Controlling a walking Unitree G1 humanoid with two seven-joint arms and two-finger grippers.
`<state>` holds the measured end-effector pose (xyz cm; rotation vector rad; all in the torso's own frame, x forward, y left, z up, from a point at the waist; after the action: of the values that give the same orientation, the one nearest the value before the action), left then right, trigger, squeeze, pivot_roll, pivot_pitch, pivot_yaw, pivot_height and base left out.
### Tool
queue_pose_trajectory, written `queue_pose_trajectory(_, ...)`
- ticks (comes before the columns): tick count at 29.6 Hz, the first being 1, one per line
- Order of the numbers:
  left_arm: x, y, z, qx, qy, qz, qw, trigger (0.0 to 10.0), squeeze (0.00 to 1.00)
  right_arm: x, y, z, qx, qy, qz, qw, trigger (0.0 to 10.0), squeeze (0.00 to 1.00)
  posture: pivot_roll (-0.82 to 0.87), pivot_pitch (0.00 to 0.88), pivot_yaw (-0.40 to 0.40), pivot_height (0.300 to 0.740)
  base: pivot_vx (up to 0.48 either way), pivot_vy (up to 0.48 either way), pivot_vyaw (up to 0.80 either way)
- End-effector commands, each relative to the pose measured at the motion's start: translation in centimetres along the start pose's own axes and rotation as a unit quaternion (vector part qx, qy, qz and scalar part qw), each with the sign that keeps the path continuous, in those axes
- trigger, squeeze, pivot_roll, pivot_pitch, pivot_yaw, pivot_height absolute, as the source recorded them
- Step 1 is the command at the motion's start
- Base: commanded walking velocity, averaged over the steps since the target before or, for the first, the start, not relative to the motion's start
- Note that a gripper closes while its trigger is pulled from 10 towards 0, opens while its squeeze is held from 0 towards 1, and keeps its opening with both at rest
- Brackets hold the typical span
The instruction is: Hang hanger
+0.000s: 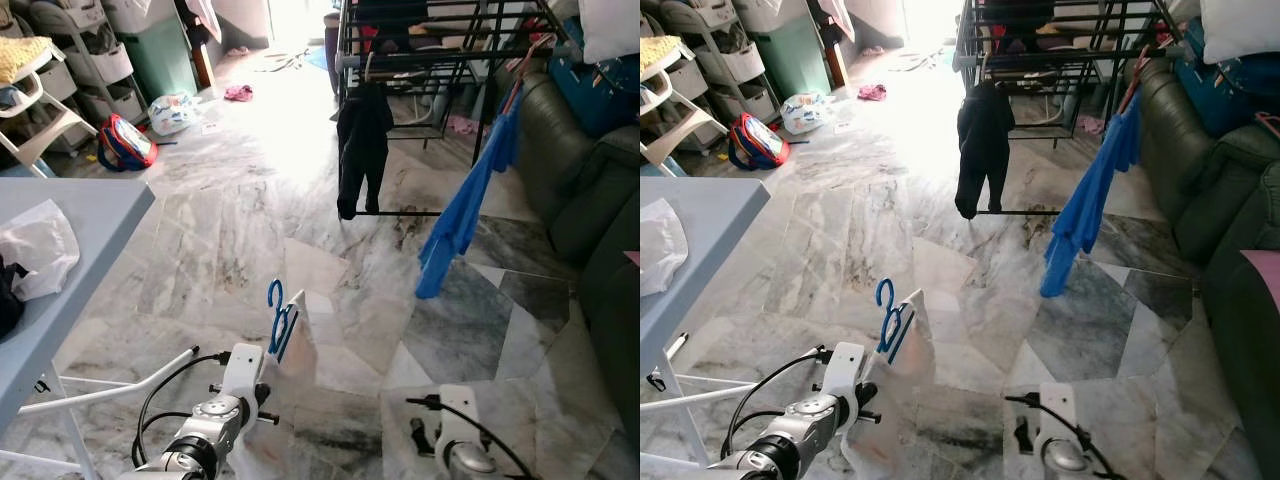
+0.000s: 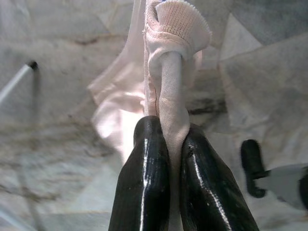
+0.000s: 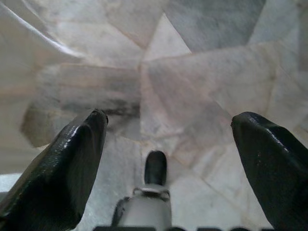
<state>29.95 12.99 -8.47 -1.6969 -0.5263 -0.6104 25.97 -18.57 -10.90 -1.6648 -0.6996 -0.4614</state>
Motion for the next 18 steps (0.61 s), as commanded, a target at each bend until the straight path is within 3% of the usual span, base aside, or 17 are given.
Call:
queue_pose_trajectory(1,1.8,-0.1,0.1,-0.011,0.034,-0.029,0.999,10.0,0.00,1.2,0.1,0.2,0.003,0.006,-0.020,1.000,10.0,0.00,-0.10,0.062,0.087,0.740,0.000,0.000,0.00)
queue_pose_trajectory(3,4.1,-0.4,0.3,-0.015,0.094,-0.074,0.993,10.0,0.00,3.5,0.2,-1.1,-0.013,-0.034,-0.067,0.997,10.0,0.00,-0.10,0.071,0.084,0.740,0.000,0.000,0.00)
queue_pose_trajectory(6,6.6,-0.7,0.0,-0.034,0.097,-0.108,0.989,10.0,0.00,6.2,-0.1,-2.3,-0.027,-0.043,-0.126,0.991,10.0,0.00,-0.10,0.091,0.073,0.740,0.000,0.000,0.00)
queue_pose_trajectory(9,9.9,-1.4,-1.2,-0.080,0.117,-0.155,0.978,10.0,0.00,10.0,-1.0,-4.0,-0.043,-0.050,-0.210,0.975,10.0,0.00,-0.09,0.108,0.070,0.740,0.000,0.000,0.00)
queue_pose_trajectory(10,9.9,-1.4,-1.2,-0.080,0.117,-0.155,0.978,10.0,0.00,10.0,-1.0,-4.0,-0.043,-0.050,-0.210,0.975,10.0,0.00,-0.09,0.108,0.070,0.740,0.000,0.000,0.00)
queue_pose_trajectory(11,11.9,-2.0,-2.0,-0.109,0.131,-0.180,0.969,10.0,0.00,12.4,-2.1,-5.1,-0.049,-0.061,-0.267,0.961,10.0,0.00,-0.10,0.113,0.069,0.740,0.000,0.000,0.00)
queue_pose_trajectory(12,13.9,-2.7,-2.6,-0.128,0.149,-0.200,0.960,10.0,0.00,14.4,-3.5,-6.0,-0.042,-0.111,-0.318,0.941,10.0,0.00,-0.10,0.124,0.071,0.740,0.000,0.000,0.00)
queue_pose_trajectory(13,13.9,-2.7,-2.6,-0.128,0.149,-0.200,0.960,10.0,0.00,14.4,-3.5,-6.0,-0.042,-0.111,-0.318,0.941,10.0,0.00,-0.10,0.124,0.071,0.740,0.000,0.000,0.00)
queue_pose_trajectory(15,16.0,-3.5,-3.6,-0.158,0.180,-0.217,0.946,10.0,0.00,16.1,-5.1,-7.2,-0.030,-0.152,-0.356,0.922,10.0,0.00,-0.10,0.136,0.075,0.740,0.000,0.000,0.00)
queue_pose_trajectory(18,17.4,-4.3,-4.8,-0.201,0.202,-0.221,0.933,10.0,0.00,17.3,-6.6,-8.1,-0.024,-0.210,-0.385,0.899,10.0,0.00,-0.10,0.142,0.079,0.740,0.000,0.000,0.00)
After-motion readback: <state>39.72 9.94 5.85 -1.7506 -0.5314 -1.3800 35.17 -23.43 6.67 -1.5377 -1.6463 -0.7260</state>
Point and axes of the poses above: a point about 5 cm out from each wrist's last joint towards the gripper, its own y axis pointing out of the wrist towards the gripper, its own x axis along the axis of the wrist's last joint, z = x × y, the point moved 6 cm from there along y, pointing out of the wrist towards the gripper, and after that the axes turned 13 degrees about -y, right-handed, at the moved point
